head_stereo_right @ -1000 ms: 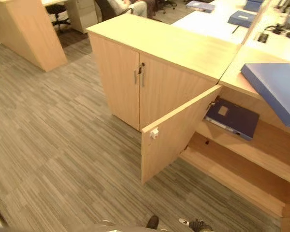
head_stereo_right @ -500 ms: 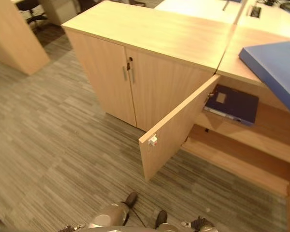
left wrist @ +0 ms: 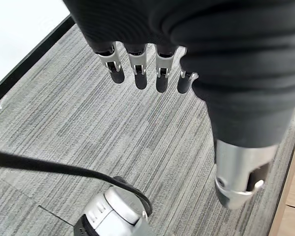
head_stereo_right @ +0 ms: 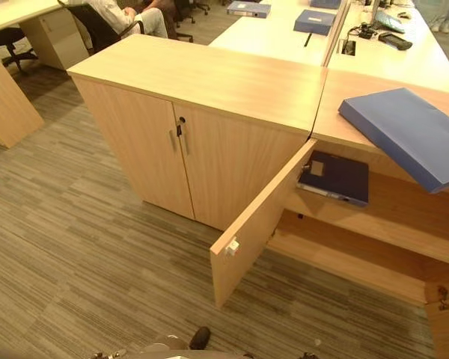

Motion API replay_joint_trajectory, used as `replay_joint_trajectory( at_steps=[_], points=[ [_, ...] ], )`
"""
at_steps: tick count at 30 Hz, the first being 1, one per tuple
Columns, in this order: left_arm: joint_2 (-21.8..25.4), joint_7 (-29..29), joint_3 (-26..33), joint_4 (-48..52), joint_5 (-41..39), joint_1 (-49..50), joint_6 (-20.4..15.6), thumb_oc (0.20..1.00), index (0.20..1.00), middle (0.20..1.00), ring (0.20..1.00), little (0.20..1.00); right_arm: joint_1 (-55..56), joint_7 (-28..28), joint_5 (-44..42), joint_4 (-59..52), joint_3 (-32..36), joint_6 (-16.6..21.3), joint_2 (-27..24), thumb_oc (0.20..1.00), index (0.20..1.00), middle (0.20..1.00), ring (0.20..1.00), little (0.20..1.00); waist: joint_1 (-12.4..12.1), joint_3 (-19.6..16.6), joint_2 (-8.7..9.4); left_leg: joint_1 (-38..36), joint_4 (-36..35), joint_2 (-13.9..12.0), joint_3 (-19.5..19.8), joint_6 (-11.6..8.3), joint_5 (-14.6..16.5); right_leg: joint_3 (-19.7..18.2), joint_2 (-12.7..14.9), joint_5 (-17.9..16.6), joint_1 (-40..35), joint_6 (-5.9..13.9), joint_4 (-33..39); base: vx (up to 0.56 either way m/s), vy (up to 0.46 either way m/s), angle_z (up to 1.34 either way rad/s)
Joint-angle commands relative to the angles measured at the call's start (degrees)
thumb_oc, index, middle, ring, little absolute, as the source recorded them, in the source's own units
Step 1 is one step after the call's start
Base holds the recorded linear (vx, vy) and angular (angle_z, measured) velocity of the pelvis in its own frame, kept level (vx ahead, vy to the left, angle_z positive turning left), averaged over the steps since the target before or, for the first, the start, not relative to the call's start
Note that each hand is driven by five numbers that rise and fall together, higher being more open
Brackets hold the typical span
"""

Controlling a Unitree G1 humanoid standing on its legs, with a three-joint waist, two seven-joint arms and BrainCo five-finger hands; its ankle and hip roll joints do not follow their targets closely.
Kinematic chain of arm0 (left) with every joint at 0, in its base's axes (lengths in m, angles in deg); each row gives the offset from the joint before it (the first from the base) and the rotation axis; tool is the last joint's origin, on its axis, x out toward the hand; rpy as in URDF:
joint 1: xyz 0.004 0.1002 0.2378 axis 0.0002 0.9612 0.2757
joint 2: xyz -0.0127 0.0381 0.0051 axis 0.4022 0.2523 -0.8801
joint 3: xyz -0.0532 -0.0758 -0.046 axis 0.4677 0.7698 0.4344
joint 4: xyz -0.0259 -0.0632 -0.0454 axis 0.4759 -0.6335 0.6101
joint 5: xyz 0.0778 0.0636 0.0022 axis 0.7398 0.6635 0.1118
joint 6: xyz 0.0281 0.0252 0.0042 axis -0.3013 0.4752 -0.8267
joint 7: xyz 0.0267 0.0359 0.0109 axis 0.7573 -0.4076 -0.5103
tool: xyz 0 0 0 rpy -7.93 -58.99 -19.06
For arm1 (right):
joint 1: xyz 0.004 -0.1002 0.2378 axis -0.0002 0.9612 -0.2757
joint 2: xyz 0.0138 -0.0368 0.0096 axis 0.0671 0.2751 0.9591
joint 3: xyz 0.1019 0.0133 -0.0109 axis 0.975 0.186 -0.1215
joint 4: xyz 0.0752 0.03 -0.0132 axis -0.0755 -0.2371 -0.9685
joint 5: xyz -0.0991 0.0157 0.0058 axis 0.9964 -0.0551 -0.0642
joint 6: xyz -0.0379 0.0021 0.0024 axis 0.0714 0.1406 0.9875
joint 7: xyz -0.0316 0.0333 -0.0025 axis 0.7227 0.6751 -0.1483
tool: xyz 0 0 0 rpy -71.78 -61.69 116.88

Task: Put the empty folder in the office cabinet

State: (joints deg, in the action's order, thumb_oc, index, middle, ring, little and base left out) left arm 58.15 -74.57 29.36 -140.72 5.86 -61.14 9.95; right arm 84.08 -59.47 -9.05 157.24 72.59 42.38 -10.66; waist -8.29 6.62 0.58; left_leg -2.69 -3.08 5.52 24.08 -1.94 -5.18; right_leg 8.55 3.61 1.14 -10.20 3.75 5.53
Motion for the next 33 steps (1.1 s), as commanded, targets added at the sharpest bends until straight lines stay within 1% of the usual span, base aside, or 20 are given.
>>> replay_joint_trajectory(
  at_steps=[1,6,12,15,17,18,19,20,21,22,23,24,25,26,27,29,30,31,33],
  points=[
    [0.01,-0.25,-0.70,-1.31,0.39,-0.64,-0.03,1.000,1.000,1.000,1.000,1.000,-0.25,0.02,-0.74,-0.06,-0.76,-0.33,-1.03,1.000,1.000,1.000,1.000,1.000,-0.14,0.93,-0.08,-0.74,2.14,2.34,-0.85,3.72,6.50,1.19,-2.65,-1.27,4.77,-0.85,-0.53,0.00,0.080,0.01],
    [-0.27,-0.01,-0.90,-1.37,0.75,-0.54,-0.02,1.000,1.000,1.000,1.000,1.000,-0.02,-0.05,-0.43,0.20,-0.48,-0.55,-1.20,1.000,1.000,1.000,1.000,1.000,-0.01,0.61,-0.35,-1.34,1.90,2.54,-1.10,4.09,6.67,0.98,-2.12,-1.53,4.61,-0.48,-0.53,-0.02,0.082,-0.01],
    [-0.55,0.04,-1.58,-1.20,1.45,-1.36,0.00,1.000,1.000,1.000,1.000,1.000,-0.69,0.14,0.19,0.38,0.09,-0.84,-2.07,1.000,1.000,1.000,1.000,1.000,-0.04,1.66,-0.89,0.59,5.15,3.88,-1.86,5.05,8.10,0.28,-0.83,-2.63,6.68,0.42,-1.96,-0.08,0.129,-0.04],
    [-0.50,0.21,-1.82,-1.05,1.54,-1.96,-0.04,1.000,1.000,1.000,1.000,1.000,-1.64,0.06,1.09,0.28,0.36,-1.15,-2.72,1.000,1.000,1.000,1.000,1.000,0.22,2.99,-1.68,2.09,6.65,4.74,-2.75,5.99,8.25,0.03,0.40,-2.84,10.10,1.21,-6.26,-0.16,0.189,-0.17],
    [-0.24,0.44,-2.19,-1.11,2.11,-2.52,0.11,1.000,1.000,1.000,1.000,1.000,-2.45,0.05,1.71,0.47,0.27,-1.18,-3.12,1.000,1.000,1.000,1.000,1.000,0.36,3.96,-2.34,3.05,7.75,5.06,-3.30,6.60,8.18,0.09,1.29,-2.15,12.51,2.19,-10.49,-0.14,0.146,-0.12],
    [-0.25,0.44,-2.19,-1.12,2.11,-2.54,0.11,1.000,1.000,1.000,1.000,1.000,-2.47,0.05,1.71,0.47,0.28,-1.17,-3.13,1.000,1.000,1.000,1.000,1.000,0.33,3.94,-2.33,3.14,7.82,5.09,-3.33,6.61,8.20,0.05,1.32,-2.09,12.63,2.21,-10.63,-0.10,0.106,-0.11],
    [-0.08,0.59,-2.54,-1.20,2.55,-2.85,0.10,1.000,1.000,1.000,1.000,1.000,-2.65,-0.07,1.78,0.53,0.24,-1.12,-3.29,1.000,1.000,1.000,1.000,1.000,0.56,4.33,-2.66,3.32,8.21,5.16,-3.44,6.83,8.10,0.09,1.73,-1.78,13.53,2.67,-12.75,-0.09,0.088,-0.12],
    [0.12,0.75,-2.68,-1.48,3.16,-3.02,0.36,1.000,1.000,1.000,1.000,1.000,-2.92,0.06,2.25,0.52,0.26,-1.21,-3.28,1.000,1.000,1.000,1.000,1.000,0.40,4.54,-3.65,3.78,9.00,4.33,-3.79,6.94,8.30,1.73,4.50,-1.36,13.86,2.78,-14.78,-0.09,0.087,-0.17],
    [0.12,0.75,-2.69,-1.49,3.17,-3.02,0.36,1.000,1.000,1.000,1.000,1.000,-2.91,0.06,2.26,0.52,0.27,-1.21,-3.29,1.000,1.000,1.000,1.000,1.000,0.39,4.64,-3.66,3.69,9.08,4.34,-3.80,6.95,8.39,1.71,4.51,-1.26,13.81,2.78,-14.90,-0.08,-0.023,-0.23],
    [1.16,0.43,-1.90,-1.74,3.49,-2.62,0.16,1.000,1.000,1.000,1.000,1.000,-1.90,-0.04,2.39,-1.68,-0.37,-0.29,-2.28,1.000,1.000,1.000,1.000,1.000,-0.02,4.12,-3.54,4.61,9.87,3.02,-4.07,6.86,8.81,3.36,7.75,-1.41,12.18,1.33,-14.51,-0.04,-0.100,-0.36],
    [1.55,0.11,-1.65,-1.77,3.57,-2.53,-0.04,1.000,1.000,1.000,1.000,1.000,-1.55,-0.21,2.10,-2.00,-0.18,-0.21,-2.13,1.000,1.000,1.000,1.000,1.000,-0.17,4.05,-3.29,5.05,10.17,2.52,-4.11,6.79,9.18,3.42,9.06,-1.98,11.35,1.28,-13.90,-0.05,-0.156,-0.27],
    [1.86,-0.03,-1.30,-1.78,3.56,-2.55,-0.10,1.000,1.000,1.000,1.000,1.000,-1.19,-0.29,2.12,-2.31,-0.06,-0.22,-1.93,1.000,1.000,1.000,1.000,1.000,-0.49,3.79,-2.84,5.82,10.65,1.95,-4.31,6.61,9.59,3.51,10.98,-3.32,10.77,1.63,-13.11,-0.03,-0.231,-0.10],
    [2.77,-0.43,-0.85,-2.09,3.24,-2.16,-0.01,1.000,1.000,1.000,1.000,1.000,-1.29,-0.90,1.85,-3.19,-0.33,-0.78,-1.68,1.000,1.000,1.000,1.000,1.000,-1.16,3.23,-1.51,7.28,12.03,1.47,-4.25,6.32,10.43,3.42,14.28,-7.50,9.85,2.78,-11.41,-0.01,-0.194,-0.07],
    [2.79,-0.43,-0.85,-2.08,3.24,-2.15,-0.01,1.000,1.000,1.000,1.000,1.000,-1.27,-0.90,1.85,-3.21,-0.33,-0.80,-1.66,1.000,1.000,1.000,1.000,1.000,-1.18,3.23,-1.49,7.29,12.12,1.48,-4.28,6.34,10.49,3.42,14.27,-7.58,9.77,2.80,-11.28,0.01,-0.262,-0.28],
    [3.40,-0.48,-0.37,-2.01,3.01,-2.27,0.14,1.000,1.000,1.000,1.000,1.000,-1.61,-0.89,1.55,-4.53,-0.38,-0.46,-1.56,1.000,1.000,1.000,1.000,1.000,-1.64,2.96,-0.22,8.08,13.21,1.38,-4.23,5.96,11.17,2.91,15.80,-10.22,9.25,3.72,-9.68,0.01,-0.193,-0.28],
    [4.02,-1.33,0.75,-1.99,2.38,-1.67,-0.09,1.000,1.000,1.000,1.000,1.000,-1.51,-0.88,1.46,-5.80,-1.23,-0.68,-0.74,1.000,1.000,1.000,1.000,1.000,-1.67,2.92,1.67,8.89,14.06,1.32,-4.15,5.30,12.02,0.16,16.48,-13.78,9.85,4.98,-7.93,0.02,-0.344,-0.27],
    [4.54,-1.85,1.60,-1.81,2.15,-1.60,-0.27,1.000,1.000,1.000,1.000,1.000,-1.44,-1.07,1.45,-6.52,-1.78,-0.75,-0.23,1.000,1.000,1.000,1.000,1.000,-1.81,3.01,3.12,9.68,15.02,0.89,-4.06,4.41,12.73,-0.68,16.62,-14.90,9.35,6.62,-6.48,0.03,-0.312,-0.22],
    [4.55,-1.85,1.60,-1.81,2.15,-1.60,-0.27,1.000,1.000,1.000,1.000,1.000,-1.44,-1.07,1.45,-6.52,-1.78,-0.75,-0.22,1.000,1.000,1.000,1.000,1.000,-1.81,3.01,3.13,9.68,15.04,0.89,-4.06,4.41,12.75,-0.67,16.61,-14.91,9.32,6.63,-6.44,0.04,-0.321,-0.07],
    [4.73,-2.38,2.19,-1.63,1.83,-1.40,-0.47,1.000,1.000,1.000,1.000,1.000,-1.56,-1.03,1.55,-7.16,-2.03,-0.76,0.09,1.000,1.000,1.000,1.000,1.000,-2.22,2.85,4.27,9.96,14.75,-0.52,-4.46,3.17,13.05,1.63,16.10,-13.62,8.48,7.82,-4.30,0.03,-0.275,0.01]
  ],
)
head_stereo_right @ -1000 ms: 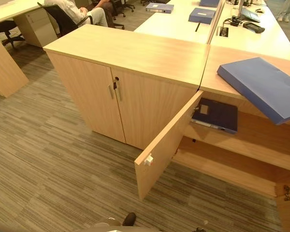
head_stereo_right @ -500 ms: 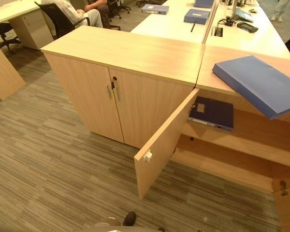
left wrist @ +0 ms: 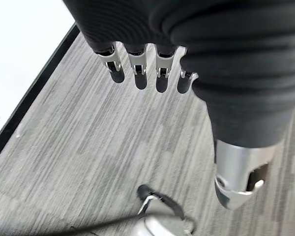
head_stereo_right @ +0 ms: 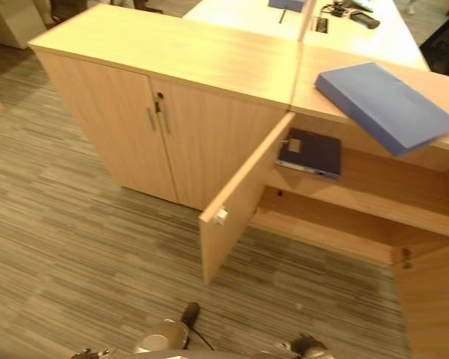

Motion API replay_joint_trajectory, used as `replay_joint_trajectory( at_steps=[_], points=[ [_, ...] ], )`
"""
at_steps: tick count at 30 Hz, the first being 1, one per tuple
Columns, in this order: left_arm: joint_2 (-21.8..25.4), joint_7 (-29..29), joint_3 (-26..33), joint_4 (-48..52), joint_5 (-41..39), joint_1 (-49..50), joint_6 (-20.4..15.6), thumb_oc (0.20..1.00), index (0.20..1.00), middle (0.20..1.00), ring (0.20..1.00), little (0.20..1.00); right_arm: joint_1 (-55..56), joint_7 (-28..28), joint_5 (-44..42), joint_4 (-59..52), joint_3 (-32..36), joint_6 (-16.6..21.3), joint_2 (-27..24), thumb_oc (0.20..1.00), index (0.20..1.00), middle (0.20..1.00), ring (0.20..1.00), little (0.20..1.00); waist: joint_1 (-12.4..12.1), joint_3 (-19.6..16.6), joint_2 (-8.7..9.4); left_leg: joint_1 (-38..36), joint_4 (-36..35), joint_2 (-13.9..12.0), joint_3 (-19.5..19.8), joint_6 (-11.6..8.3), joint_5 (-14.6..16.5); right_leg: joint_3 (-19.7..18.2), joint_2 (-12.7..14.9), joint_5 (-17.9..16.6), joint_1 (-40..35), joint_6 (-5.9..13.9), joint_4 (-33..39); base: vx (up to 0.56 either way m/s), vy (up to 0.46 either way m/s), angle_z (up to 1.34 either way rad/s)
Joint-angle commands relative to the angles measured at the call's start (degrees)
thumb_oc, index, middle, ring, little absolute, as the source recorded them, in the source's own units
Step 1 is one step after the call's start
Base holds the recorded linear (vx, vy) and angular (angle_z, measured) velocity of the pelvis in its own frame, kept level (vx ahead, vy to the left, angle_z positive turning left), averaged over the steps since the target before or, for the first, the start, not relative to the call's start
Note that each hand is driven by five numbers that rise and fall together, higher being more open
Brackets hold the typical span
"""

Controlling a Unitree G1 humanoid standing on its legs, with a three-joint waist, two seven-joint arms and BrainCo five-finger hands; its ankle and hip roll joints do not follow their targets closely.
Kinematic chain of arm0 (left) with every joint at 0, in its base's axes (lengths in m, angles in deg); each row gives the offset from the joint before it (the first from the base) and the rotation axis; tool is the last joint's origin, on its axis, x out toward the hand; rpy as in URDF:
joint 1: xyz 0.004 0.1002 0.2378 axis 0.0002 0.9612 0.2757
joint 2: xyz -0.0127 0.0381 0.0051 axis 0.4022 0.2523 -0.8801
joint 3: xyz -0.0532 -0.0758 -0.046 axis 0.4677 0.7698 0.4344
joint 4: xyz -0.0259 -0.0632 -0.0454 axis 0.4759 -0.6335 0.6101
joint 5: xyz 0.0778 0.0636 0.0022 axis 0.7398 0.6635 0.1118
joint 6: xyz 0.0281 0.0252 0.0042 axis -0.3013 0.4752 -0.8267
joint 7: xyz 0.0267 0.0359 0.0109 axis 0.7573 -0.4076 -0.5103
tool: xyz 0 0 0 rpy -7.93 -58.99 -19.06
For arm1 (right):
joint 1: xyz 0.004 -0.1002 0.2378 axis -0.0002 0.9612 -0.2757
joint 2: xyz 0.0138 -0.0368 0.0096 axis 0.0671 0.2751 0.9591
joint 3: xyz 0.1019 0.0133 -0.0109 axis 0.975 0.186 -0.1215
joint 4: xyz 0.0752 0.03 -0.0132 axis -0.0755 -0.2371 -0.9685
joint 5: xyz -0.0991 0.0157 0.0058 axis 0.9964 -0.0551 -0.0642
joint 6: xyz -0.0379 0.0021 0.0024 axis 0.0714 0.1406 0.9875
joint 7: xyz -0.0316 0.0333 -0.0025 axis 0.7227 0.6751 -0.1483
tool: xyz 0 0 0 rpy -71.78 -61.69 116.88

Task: Put the empty folder in the office cabinet

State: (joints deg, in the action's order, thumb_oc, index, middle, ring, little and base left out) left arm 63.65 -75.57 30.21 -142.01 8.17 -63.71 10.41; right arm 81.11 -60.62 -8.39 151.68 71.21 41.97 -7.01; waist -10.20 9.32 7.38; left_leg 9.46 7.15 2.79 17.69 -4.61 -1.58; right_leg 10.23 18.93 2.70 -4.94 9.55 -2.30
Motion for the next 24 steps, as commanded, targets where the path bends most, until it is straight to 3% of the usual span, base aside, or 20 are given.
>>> replay_joint_trajectory(
  at_steps=[1,3,7,9,10,14,16,17,18,19,20,21,22,23,24],
  points=[
    [-0.84,-1.59,1.67,-0.36,-0.71,1.35,-0.86,1.000,1.000,1.000,1.000,1.000,1.25,0.23,0.81,-1.79,-0.90,-0.40,-3.38,1.000,1.000,1.000,1.000,1.000,-0.43,-0.01,-2.17,-2.32,3.93,1.37,1.81,5.30,9.23,1.07,0.30,-14.36,3.20,2.35,4.15,0.03,-0.306,0.00],
    [-0.78,-1.97,2.05,-0.44,-1.41,1.34,-1.09,1.000,1.000,1.000,1.000,1.000,0.71,0.50,0.65,-2.10,-1.54,-0.19,-3.39,1.000,1.000,1.000,1.000,1.000,-0.43,0.03,-1.78,-2.96,2.35,-0.67,1.77,4.17,8.20,2.13,-1.19,-13.15,3.72,2.39,4.36,0.02,-0.319,-0.08],
    [-0.81,-2.55,1.90,0.36,-2.85,0.21,-1.44,1.000,1.000,1.000,1.000,1.000,-0.24,1.02,0.38,-1.30,-2.00,0.07,-3.80,1.000,1.000,1.000,1.000,1.000,0.45,0.45,-2.49,-4.84,-5.35,-6.18,3.03,1.49,3.58,3.06,-5.93,-5.49,4.17,-0.10,4.44,0.01,-0.377,-0.23],
    [-0.82,-2.55,1.90,0.35,-2.86,0.21,-1.44,1.000,1.000,1.000,1.000,1.000,-0.25,1.02,0.38,-1.28,-2.00,0.08,-3.81,1.000,1.000,1.000,1.000,1.000,0.45,0.47,-2.55,-5.00,-5.64,-6.33,3.04,1.44,3.45,3.07,-6.02,-5.43,4.15,-0.16,4.38,0.01,-0.199,0.04],
    [-0.80,-2.74,1.57,0.55,-3.35,-0.47,-1.70,1.000,1.000,1.000,1.000,1.000,-0.16,1.05,0.33,-0.65,-2.37,0.35,-4.15,1.000,1.000,1.000,1.000,1.000,0.83,0.60,-3.03,-5.90,-9.46,-9.13,3.75,0.00,0.62,3.73,-8.40,-3.02,4.73,-1.48,3.18,0.01,-0.372,0.06],
    [-1.27,-3.23,1.04,0.78,-5.35,-2.07,-1.93,1.000,1.000,1.000,1.000,1.000,-1.00,2.06,-0.85,-0.21,-2.14,0.99,-5.16,1.000,1.000,1.000,1.000,1.000,1.56,2.18,-3.85,-4.93,-10.39,-12.78,3.06,-1.44,-3.19,4.32,-12.34,0.71,5.08,-4.33,1.12,-0.02,-0.415,0.13],
    [-1.79,-3.25,-1.05,1.36,-3.85,-3.47,-1.94,1.000,1.000,1.000,1.000,1.000,-1.58,2.93,-1.50,0.54,-1.16,0.91,-6.67,1.000,1.000,1.000,1.000,1.000,2.77,3.27,-3.34,-2.27,-6.89,-12.37,-4.66,0.32,-3.59,6.05,-12.34,1.16,4.38,-5.45,1.19,-0.03,-0.324,0.02],
    [-1.86,-2.78,-1.98,1.98,-2.49,-3.31,-1.85,1.000,1.000,1.000,1.000,1.000,-1.72,3.00,-1.61,0.69,-1.03,0.90,-7.09,1.000,1.000,1.000,1.000,1.000,2.77,3.19,-3.05,-2.28,-4.91,-11.43,-5.48,0.88,-1.93,5.54,-12.60,1.07,4.58,-5.80,1.13,0.04,-0.187,0.22],
    [-1.92,-2.50,-2.37,2.35,-1.83,-3.14,-1.81,1.000,1.000,1.000,1.000,1.000,-1.76,2.99,-1.64,0.96,-0.98,0.92,-7.29,1.000,1.000,1.000,1.000,1.000,2.51,3.05,-2.90,-2.63,-3.65,-10.16,-4.40,1.32,-0.52,5.01,-12.89,0.91,4.27,-5.93,1.42,0.08,-0.148,0.34],
    [-2.21,-2.30,-2.71,2.41,-1.46,-2.98,-1.87,1.000,1.000,1.000,1.000,1.000,-1.73,3.07,-1.42,1.46,-1.01,1.00,-7.51,1.000,1.000,1.000,1.000,1.000,2.01,2.90,-2.69,-2.61,-1.67,-7.09,-1.54,1.91,1.14,4.31,-13.08,0.37,4.11,-6.04,1.93,0.05,-0.076,0.27],
    [-2.20,-2.30,-2.71,2.41,-1.46,-3.00,-1.87,1.000,1.000,1.000,1.000,1.000,-1.74,3.07,-1.42,1.46,-1.00,1.00,-7.51,1.000,1.000,1.000,1.000,1.000,2.19,2.76,-2.64,-2.31,-1.55,-6.95,-1.38,1.96,1.08,4.47,-12.99,0.31,4.25,-5.98,1.97,0.10,-0.088,0.23],
    [-2.72,-1.74,-2.96,1.89,-1.06,-3.30,-1.62,1.000,1.000,1.000,1.000,1.000,-1.51,3.26,-0.96,2.35,-1.04,0.94,-7.73,1.000,1.000,1.000,1.000,1.000,1.66,2.51,-2.46,-1.63,-0.85,-0.72,3.39,2.70,2.76,3.53,-13.51,-0.47,3.87,-5.80,2.99,0.11,-0.046,0.15],
    [-2.87,-1.62,-3.24,1.69,-0.94,-3.39,-1.53,1.000,1.000,1.000,1.000,1.000,-1.20,3.20,-0.72,2.69,-1.17,0.84,-7.63,1.000,1.000,1.000,1.000,1.000,1.71,2.22,-2.61,-1.16,-1.75,0.96,3.87,2.80,2.32,3.77,-13.87,-0.49,3.63,-5.61,3.39,0.12,-0.050,0.33],
    [-2.87,-1.62,-3.24,1.68,-0.94,-3.38,-1.53,1.000,1.000,1.000,1.000,1.000,-1.19,3.20,-0.72,2.69,-1.18,0.84,-7.63,1.000,1.000,1.000,1.000,1.000,1.75,2.23,-2.60,-1.20,-1.78,0.99,3.91,2.81,2.30,3.81,-13.85,-0.47,3.58,-5.60,3.42,0.14,0.031,0.43],
    [-3.00,-0.81,-3.49,1.24,-0.62,-3.34,-1.13,1.000,1.000,1.000,1.000,1.000,-0.85,2.96,-0.72,2.97,-1.30,0.66,-7.42,1.000,1.000,1.000,1.000,1.000,1.53,1.51,-3.11,0.64,-3.82,3.67,2.87,3.36,0.32,4.26,-14.71,-0.24,2.87,-5.51,4.06,0.14,0.059,0.29]
  ],
)
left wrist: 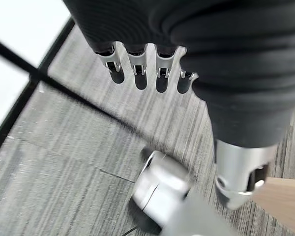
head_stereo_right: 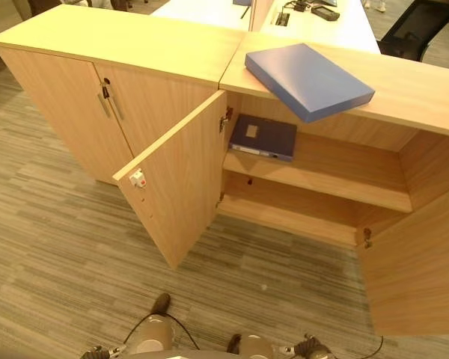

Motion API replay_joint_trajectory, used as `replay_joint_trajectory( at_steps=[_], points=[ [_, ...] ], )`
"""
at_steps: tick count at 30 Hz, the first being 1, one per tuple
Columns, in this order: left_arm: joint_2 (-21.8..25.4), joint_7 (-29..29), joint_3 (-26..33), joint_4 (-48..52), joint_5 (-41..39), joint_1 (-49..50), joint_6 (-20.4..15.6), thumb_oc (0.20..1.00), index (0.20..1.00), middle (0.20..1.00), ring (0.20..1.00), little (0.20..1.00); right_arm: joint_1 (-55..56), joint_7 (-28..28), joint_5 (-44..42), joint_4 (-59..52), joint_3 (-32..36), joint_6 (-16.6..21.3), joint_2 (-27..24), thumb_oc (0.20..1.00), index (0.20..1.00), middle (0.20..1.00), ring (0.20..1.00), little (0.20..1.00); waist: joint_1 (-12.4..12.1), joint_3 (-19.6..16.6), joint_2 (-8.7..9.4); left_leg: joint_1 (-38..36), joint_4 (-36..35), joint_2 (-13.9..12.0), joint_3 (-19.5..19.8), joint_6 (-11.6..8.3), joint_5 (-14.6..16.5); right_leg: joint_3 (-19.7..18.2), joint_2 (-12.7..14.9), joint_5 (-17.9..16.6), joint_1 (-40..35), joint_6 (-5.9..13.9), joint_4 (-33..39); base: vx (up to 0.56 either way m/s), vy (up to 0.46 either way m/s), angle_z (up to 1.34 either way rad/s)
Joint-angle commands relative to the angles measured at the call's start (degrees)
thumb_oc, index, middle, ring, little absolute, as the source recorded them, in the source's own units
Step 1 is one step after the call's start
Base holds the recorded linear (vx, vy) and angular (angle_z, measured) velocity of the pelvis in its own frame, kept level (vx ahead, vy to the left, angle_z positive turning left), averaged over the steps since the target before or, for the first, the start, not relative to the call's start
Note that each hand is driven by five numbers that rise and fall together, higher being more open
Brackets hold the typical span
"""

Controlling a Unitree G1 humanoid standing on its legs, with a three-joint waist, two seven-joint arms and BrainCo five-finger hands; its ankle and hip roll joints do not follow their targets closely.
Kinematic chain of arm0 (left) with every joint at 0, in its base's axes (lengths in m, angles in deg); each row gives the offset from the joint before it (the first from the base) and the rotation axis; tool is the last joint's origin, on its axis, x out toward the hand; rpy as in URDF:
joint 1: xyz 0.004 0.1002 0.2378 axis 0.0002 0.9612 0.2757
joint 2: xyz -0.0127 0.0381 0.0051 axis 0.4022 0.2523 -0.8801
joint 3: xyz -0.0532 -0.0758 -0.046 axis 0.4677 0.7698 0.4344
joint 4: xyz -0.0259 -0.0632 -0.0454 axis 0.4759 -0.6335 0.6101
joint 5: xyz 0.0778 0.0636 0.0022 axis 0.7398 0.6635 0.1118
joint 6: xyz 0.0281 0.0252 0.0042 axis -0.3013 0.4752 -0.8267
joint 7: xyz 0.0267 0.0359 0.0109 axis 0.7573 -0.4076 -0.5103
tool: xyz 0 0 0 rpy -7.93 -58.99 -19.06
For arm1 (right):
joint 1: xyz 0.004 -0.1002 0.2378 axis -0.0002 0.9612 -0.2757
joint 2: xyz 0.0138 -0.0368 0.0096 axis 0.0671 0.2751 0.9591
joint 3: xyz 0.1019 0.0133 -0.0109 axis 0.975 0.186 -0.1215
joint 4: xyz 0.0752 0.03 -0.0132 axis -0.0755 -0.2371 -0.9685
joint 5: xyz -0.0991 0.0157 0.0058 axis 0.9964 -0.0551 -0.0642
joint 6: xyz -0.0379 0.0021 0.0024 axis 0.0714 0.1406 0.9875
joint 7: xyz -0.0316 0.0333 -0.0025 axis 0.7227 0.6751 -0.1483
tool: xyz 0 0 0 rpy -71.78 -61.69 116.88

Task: Put the empty folder in the office cabinet

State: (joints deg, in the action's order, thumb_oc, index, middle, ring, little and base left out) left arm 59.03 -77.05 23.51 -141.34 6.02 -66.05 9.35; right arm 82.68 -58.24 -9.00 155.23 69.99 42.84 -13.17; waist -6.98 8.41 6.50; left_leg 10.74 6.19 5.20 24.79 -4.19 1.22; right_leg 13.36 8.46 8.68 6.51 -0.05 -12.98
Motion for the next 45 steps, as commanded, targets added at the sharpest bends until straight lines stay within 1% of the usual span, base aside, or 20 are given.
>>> replay_joint_trajectory(
  at_steps=[1,3,5,8,11,13,15,16,18,19,21,23,26,30,31,32,33,36,39,45],
  points=[
    [1.62,0.87,3.03,0.42,1.55,-1.03,0.01,1.000,1.000,1.000,1.000,1.000,-2.56,0.69,-0.25,-0.80,-0.12,-0.15,-1.10,1.000,1.000,1.000,1.000,1.000,-1.93,2.28,-2.61,0.76,-3.82,2.52,-5.14,3.17,-4.21,0.99,-4.96,-6.04,-9.03,4.02,14.85,0.18,0.093,0.11],
    [1.49,1.17,3.63,-0.27,1.54,-0.38,0.21,1.000,1.000,1.000,1.000,1.000,-2.73,0.22,-0.36,-1.02,-0.45,-0.18,-0.35,1.000,1.000,1.000,1.000,1.000,-2.98,1.80,-3.09,0.63,-5.69,2.32,-4.63,3.20,-5.08,-1.35,-5.84,-5.17,-9.27,3.92,14.51,0.16,0.128,-0.17],
    [1.30,1.02,4.21,-1.19,1.39,0.32,0.48,1.000,1.000,1.000,1.000,1.000,-2.27,-0.17,0.16,-1.11,-0.74,-0.40,0.26,1.000,1.000,1.000,1.000,1.000,-2.97,1.10,-3.03,-0.10,-5.30,3.21,-3.35,4.06,-5.49,-2.53,-5.79,-4.78,-9.93,3.84,13.61,0.21,0.156,-0.64],
    [1.21,1.40,4.53,-1.60,1.49,0.28,0.56,1.000,1.000,1.000,1.000,1.000,-1.62,-0.66,0.47,-1.25,-0.52,-0.51,0.97,1.000,1.000,1.000,1.000,1.000,-2.94,-0.58,-2.72,-2.68,-7.11,3.00,-3.50,4.85,-5.56,-2.91,-5.09,-4.69,-10.72,4.32,13.42,0.23,0.193,-0.56],
    [0.94,1.80,3.64,-0.35,2.26,-0.07,0.38,1.000,1.000,1.000,1.000,1.000,-1.92,-1.28,1.33,-1.89,-0.81,-0.82,1.65,1.000,1.000,1.000,1.000,1.000,-3.31,-2.35,-3.29,-6.34,-9.06,3.47,-4.52,6.47,-4.62,-4.06,-3.29,-5.26,-11.00,6.07,11.71,0.22,0.318,-0.48],
    [0.89,1.96,3.35,-0.02,2.67,-0.16,0.46,1.000,1.000,1.000,1.000,1.000,-2.53,-1.60,1.80,-2.24,-1.05,-1.05,2.04,1.000,1.000,1.000,1.000,1.000,-3.41,-2.57,-3.82,-7.54,-9.15,3.64,-5.19,7.18,-4.06,-4.03,-2.08,-5.49,-10.19,7.06,8.78,0.12,0.254,-0.43],
    [0.94,2.31,2.87,0.13,3.68,-0.31,0.64,1.000,1.000,1.000,1.000,1.000,-2.93,-2.00,2.55,-2.81,-1.02,-1.25,2.14,1.000,1.000,1.000,1.000,1.000,-2.96,-2.33,-4.82,-9.45,-8.51,4.31,-6.01,8.25,-2.89,-3.14,0.16,-6.37,-8.38,8.06,1.05,0.14,0.322,-0.36],
    [1.02,2.54,2.44,0.24,4.23,-0.33,0.77,1.000,1.000,1.000,1.000,1.000,-2.83,-2.03,2.70,-3.32,-1.00,-1.22,2.15,1.000,1.000,1.000,1.000,1.000,-2.37,-1.76,-5.58,-10.76,-7.74,4.76,-6.11,8.95,-2.17,-2.43,1.73,-9.34,-6.66,7.74,-5.28,0.11,0.287,-0.12],
    [1.12,2.56,2.24,0.29,4.54,-0.16,0.97,1.000,1.000,1.000,1.000,1.000,-2.58,-2.07,3.06,-3.55,-1.34,-1.32,2.59,1.000,1.000,1.000,1.000,1.000,-2.44,-1.30,-6.14,-12.23,-7.06,4.50,-6.60,9.34,-1.12,0.65,4.10,-10.97,-4.99,7.08,-8.12,0.12,0.176,0.09],
    [1.42,2.32,2.11,0.05,5.23,-0.23,1.03,1.000,1.000,1.000,1.000,1.000,-2.57,-2.23,3.01,-3.88,-1.32,-1.40,3.05,1.000,1.000,1.000,1.000,1.000,-2.15,-0.71,-5.74,-13.00,-6.17,3.90,-6.51,9.16,0.07,3.68,3.49,-10.33,-4.26,6.33,-1.35,0.11,0.026,0.05],
    [1.52,2.32,2.11,-0.02,5.31,-0.24,1.10,1.000,1.000,1.000,1.000,1.000,-2.63,-2.27,2.93,-3.91,-1.30,-1.47,3.10,1.000,1.000,1.000,1.000,1.000,-2.04,-0.49,-5.53,-13.00,-5.78,3.95,-6.37,9.18,0.42,3.51,2.91,-10.85,-4.39,6.62,1.45,0.08,-0.053,-0.04],
    [1.76,1.88,2.48,-0.55,5.50,-0.60,0.90,1.000,1.000,1.000,1.000,1.000,-3.12,-2.09,2.47,-3.55,-1.49,-1.61,3.20,1.000,1.000,1.000,1.000,1.000,-1.09,1.19,-3.90,-14.35,-2.73,4.48,-5.46,8.91,3.40,1.32,0.63,-16.27,0.66,9.06,13.95,0.20,-0.137,-0.11],
    [1.83,1.76,2.90,-0.78,5.58,-0.68,0.84,1.000,1.000,1.000,1.000,1.000,-3.32,-2.04,2.50,-3.46,-1.47,-1.65,3.09,1.000,1.000,1.000,1.000,1.000,-0.83,1.88,-3.50,-15.35,-2.01,4.46,-5.10,8.63,4.58,0.38,-0.14,-17.67,1.93,9.71,16.73,0.18,-0.100,0.36],
    [2.18,1.50,3.73,-1.80,6.87,-0.07,1.16,1.000,1.000,1.000,1.000,1.000,-3.00,-2.17,2.59,-3.01,-1.32,-1.75,3.23,1.000,1.000,1.000,1.000,1.000,-0.73,1.14,-2.54,-18.32,-3.31,3.52,-5.18,7.95,6.62,1.18,0.24,-18.21,1.14,9.95,17.98,0.24,-0.120,-0.01],
    [2.01,1.54,4.11,-2.18,7.03,0.44,1.33,1.000,1.000,1.000,1.000,1.000,-2.78,-2.35,2.80,-2.77,-1.47,-1.72,3.31,1.000,1.000,1.000,1.000,1.000,-0.79,0.39,-2.29,-19.32,-3.82,2.91,-5.56,7.81,7.25,1.76,0.40,-18.94,0.56,9.88,17.97,0.42,-0.197,0.07],
    [1.91,1.43,4.81,-2.43,6.65,1.05,1.38,1.000,1.000,1.000,1.000,1.000,-2.67,-2.40,3.23,-2.61,-1.71,-1.82,3.34,1.000,1.000,1.000,1.000,1.000,-0.77,-0.28,-2.22,-21.17,-4.76,1.08,-5.32,7.30,7.89,2.78,0.27,-18.52,0.36,9.41,16.42,0.34,-0.166,0.04],
    [1.91,1.43,4.82,-2.42,6.65,1.07,1.38,1.000,1.000,1.000,1.000,1.000,-2.67,-2.40,3.23,-2.61,-1.72,-1.82,3.34,1.000,1.000,1.000,1.000,1.000,-0.75,-0.26,-2.26,-21.26,-4.84,1.02,-5.29,7.29,7.88,2.81,0.22,-18.47,0.31,9.40,16.39,0.33,-0.190,0.09],
    [1.61,1.04,6.01,-2.23,4.33,1.40,1.29,1.000,1.000,1.000,1.000,1.000,-2.53,-2.04,2.63,-2.34,-1.40,-1.74,3.08,1.000,1.000,1.000,1.000,1.000,-0.81,-1.23,-2.29,-22.22,-6.13,-1.73,-4.31,6.28,8.37,4.17,-0.69,-17.01,0.17,8.61,14.91,0.24,-0.162,0.08],
    [1.28,0.44,6.28,-1.63,2.08,0.62,0.91,1.000,1.000,1.000,1.000,1.000,-2.77,-1.18,0.97,-3.03,-0.57,-1.31,2.09,1.000,1.000,1.000,1.000,1.000,-0.70,-1.18,-2.10,-20.99,-5.73,-4.36,-5.09,4.64,8.37,6.42,-1.36,-14.72,-0.14,7.82,13.90,0.19,-0.161,0.15],
    [0.82,0.77,5.01,-0.73,2.67,0.46,0.59,1.000,1.000,1.000,1.000,1.000,-2.86,-0.95,0.56,-3.52,-0.78,-0.95,1.27,1.000,1.000,1.000,1.000,1.000,-0.74,-1.43,-2.32,-21.55,-7.65,-5.71,-6.16,4.13,7.87,6.81,-2.22,-14.29,-0.61,7.49,14.58,0.08,-0.056,0.10]
  ],
)
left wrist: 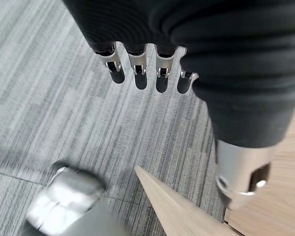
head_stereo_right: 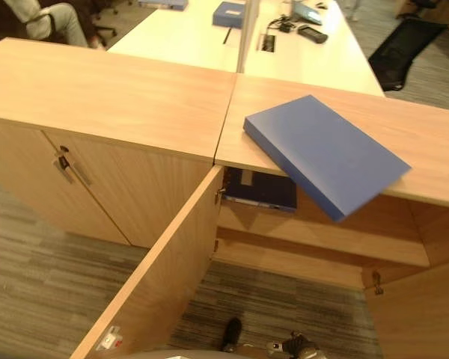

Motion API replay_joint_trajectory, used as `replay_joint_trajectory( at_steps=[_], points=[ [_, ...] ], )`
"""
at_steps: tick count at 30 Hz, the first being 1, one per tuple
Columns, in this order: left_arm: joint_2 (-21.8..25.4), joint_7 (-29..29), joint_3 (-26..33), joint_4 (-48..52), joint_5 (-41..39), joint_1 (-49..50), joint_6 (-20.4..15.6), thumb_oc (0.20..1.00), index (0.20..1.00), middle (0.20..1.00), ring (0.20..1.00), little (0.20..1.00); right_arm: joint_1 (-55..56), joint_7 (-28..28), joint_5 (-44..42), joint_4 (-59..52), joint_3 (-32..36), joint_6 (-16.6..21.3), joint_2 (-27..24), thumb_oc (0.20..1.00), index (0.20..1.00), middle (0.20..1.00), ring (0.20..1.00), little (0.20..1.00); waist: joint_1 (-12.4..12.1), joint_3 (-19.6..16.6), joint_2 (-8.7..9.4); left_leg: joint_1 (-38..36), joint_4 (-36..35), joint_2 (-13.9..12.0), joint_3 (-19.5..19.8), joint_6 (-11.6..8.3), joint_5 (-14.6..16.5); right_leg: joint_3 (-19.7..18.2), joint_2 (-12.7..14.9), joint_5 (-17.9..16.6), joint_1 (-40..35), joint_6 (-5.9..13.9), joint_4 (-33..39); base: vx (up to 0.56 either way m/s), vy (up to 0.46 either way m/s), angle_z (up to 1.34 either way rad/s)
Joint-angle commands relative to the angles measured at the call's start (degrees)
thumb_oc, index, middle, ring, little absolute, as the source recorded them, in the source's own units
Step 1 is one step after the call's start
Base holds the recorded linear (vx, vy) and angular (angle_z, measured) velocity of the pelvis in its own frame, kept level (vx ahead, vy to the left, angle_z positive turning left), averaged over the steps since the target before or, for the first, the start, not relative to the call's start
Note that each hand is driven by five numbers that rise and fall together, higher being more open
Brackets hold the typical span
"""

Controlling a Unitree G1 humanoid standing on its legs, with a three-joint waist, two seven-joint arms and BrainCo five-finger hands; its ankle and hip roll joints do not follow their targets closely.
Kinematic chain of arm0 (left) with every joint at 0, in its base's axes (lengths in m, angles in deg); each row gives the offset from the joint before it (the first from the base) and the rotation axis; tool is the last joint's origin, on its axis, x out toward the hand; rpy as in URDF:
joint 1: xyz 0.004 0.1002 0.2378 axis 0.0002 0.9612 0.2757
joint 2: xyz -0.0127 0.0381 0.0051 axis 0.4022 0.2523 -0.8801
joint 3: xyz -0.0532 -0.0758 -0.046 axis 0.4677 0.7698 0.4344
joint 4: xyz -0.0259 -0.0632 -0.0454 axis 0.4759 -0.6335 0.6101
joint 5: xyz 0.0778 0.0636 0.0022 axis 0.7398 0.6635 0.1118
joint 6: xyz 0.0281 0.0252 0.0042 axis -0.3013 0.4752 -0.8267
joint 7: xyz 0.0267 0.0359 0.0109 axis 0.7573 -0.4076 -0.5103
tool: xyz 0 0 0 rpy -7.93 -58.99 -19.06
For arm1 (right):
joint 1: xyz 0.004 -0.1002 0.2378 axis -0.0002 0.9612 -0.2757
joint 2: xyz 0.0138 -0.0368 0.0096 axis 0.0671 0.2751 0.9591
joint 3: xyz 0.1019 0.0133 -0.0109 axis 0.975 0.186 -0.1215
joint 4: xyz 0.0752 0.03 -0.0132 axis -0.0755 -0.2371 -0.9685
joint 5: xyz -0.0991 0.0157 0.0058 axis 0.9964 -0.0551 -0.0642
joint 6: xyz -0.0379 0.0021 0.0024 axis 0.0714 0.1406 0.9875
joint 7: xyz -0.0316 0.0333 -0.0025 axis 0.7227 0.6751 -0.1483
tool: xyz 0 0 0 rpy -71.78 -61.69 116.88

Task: Put the empty folder in the office cabinet

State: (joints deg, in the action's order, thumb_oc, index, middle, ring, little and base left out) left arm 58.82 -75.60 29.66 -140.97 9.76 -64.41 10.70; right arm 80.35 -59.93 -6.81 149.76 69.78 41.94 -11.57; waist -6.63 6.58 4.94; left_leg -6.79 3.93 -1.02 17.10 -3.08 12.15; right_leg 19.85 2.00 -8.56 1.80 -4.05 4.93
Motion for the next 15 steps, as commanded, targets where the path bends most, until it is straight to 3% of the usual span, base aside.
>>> replay_joint_trajectory(
  at_steps=[1,15],
  points=[
    [1.03,-0.57,-1.40,-0.89,-0.90,-1.26,-0.76,1.000,1.000,1.000,1.000,1.000,-0.73,0.74,-1.46,1.80,-0.92,-0.06,-0.34,1.000,1.000,1.000,1.000,1.000,-1.13,0.44,-0.86,-3.96,-5.85,0.47,1.33,3.00,-3.36,0.10,4.08,2.97,4.18,11.44,-3.24,0.01,0.006,-0.23],
    [1.66,-0.53,0.77,-1.59,-0.49,0.83,-0.81,1.000,1.000,1.000,1.000,1.000,0.61,-0.08,-0.75,1.45,-2.35,0.29,0.98,1.000,1.000,1.000,1.000,1.000,-2.63,0.77,-1.03,-5.52,-8.80,1.36,1.32,3.46,-4.57,-0.97,4.41,1.97,2.81,11.43,-1.54,0.01,0.014,-0.03]
  ],
)
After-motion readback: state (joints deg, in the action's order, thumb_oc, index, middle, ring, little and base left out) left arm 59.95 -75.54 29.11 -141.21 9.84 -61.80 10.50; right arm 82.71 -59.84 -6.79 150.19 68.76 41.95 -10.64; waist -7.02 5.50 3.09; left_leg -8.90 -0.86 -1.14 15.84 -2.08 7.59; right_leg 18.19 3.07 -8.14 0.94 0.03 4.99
